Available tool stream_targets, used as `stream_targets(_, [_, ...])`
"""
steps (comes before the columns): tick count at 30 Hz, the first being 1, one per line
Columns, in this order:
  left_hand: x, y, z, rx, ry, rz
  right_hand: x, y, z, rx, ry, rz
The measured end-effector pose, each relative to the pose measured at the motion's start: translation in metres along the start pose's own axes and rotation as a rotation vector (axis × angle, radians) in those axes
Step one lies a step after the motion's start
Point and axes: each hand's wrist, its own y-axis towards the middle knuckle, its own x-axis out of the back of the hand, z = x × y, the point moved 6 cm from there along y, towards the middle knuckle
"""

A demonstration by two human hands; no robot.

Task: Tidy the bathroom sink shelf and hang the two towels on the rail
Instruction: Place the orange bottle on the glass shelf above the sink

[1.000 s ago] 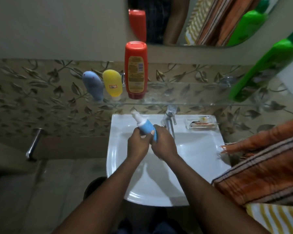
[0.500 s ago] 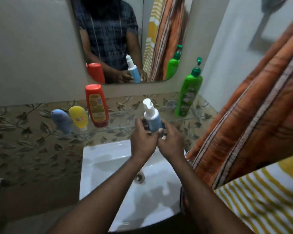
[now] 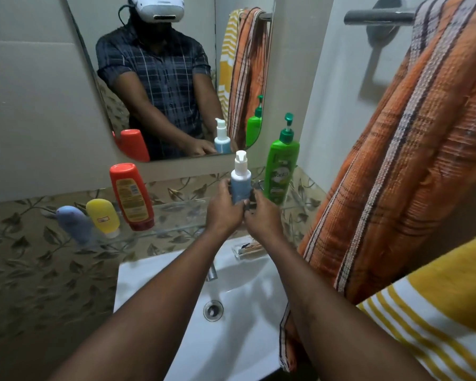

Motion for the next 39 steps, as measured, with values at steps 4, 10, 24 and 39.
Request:
stream_targets(4, [-0.011, 0.005, 0.006, 0.004, 0.029, 0.012, -0.004, 0.003, -0.011, -0.039, -0.036, 0.007])
stream_targets(10, [-0.020, 0.010, 0.013, 0.002, 0.098, 0.011, -0.005, 0.010, -0.016, -0.050, -0.043, -0.009])
stream_targets(24, [-0.027, 0.019, 0.016, 0.024, 0.102, 0.042, 0.007, -0.002, -0.028, -0.064, 0.032, -0.032])
stream_targets(39, [-0.019, -0.003, 0.016, 0.046, 0.135, -0.033, 0.036, -0.031, -0.015, -0.079, -0.021, -0.049])
